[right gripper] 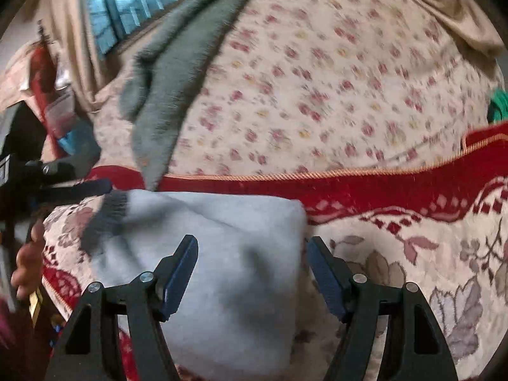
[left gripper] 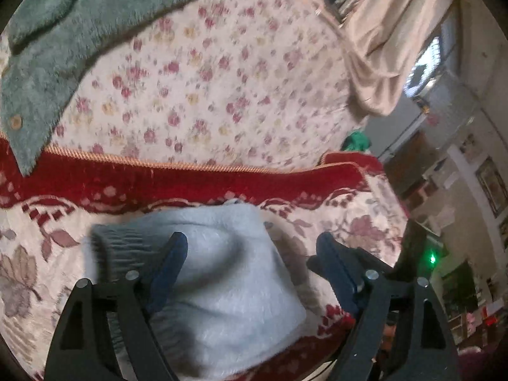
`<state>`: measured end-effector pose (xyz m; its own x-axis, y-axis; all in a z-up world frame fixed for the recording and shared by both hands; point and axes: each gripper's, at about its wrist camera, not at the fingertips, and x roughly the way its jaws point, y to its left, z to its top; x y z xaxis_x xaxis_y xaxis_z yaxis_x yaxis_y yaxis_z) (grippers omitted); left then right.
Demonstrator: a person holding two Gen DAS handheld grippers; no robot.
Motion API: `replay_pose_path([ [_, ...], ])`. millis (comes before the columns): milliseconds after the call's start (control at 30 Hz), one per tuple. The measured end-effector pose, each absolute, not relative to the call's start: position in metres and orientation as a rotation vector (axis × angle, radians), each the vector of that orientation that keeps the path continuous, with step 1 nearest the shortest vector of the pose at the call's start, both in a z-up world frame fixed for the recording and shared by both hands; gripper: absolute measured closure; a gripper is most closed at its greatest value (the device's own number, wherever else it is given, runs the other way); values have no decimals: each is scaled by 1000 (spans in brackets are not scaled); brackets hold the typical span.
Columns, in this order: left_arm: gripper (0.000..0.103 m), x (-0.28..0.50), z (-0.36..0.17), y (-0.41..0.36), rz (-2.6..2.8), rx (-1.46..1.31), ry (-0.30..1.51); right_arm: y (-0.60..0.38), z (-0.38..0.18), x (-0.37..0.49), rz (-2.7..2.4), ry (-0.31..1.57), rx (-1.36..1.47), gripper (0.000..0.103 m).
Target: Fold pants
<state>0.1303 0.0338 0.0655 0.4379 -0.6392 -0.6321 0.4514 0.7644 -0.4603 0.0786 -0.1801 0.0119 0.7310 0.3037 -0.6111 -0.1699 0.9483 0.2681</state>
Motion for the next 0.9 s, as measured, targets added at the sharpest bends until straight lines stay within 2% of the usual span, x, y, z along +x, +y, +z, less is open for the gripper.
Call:
replay_pose_path([
  [167,20,143,21,26,-513,-153,953,-161,-6,91,259,731,170,26],
  [300,21,138,-7,54,-456,-195,1018,-130,-25,83,367,778,156,26],
  [367,23,131,-20,64,-450,-177,1029,-115,-33,66,392,745,111,25],
  [533,24,113,-41,63,-452,-107,913,-107,-56,54,388,694,71,19],
  [700,24,110,-31,53,-407,-87,862,-119,-36,64,424,756,80,19],
  [900,24,93,-12,39,-294,-43,817,-131,-18,47,385,718,90,19],
])
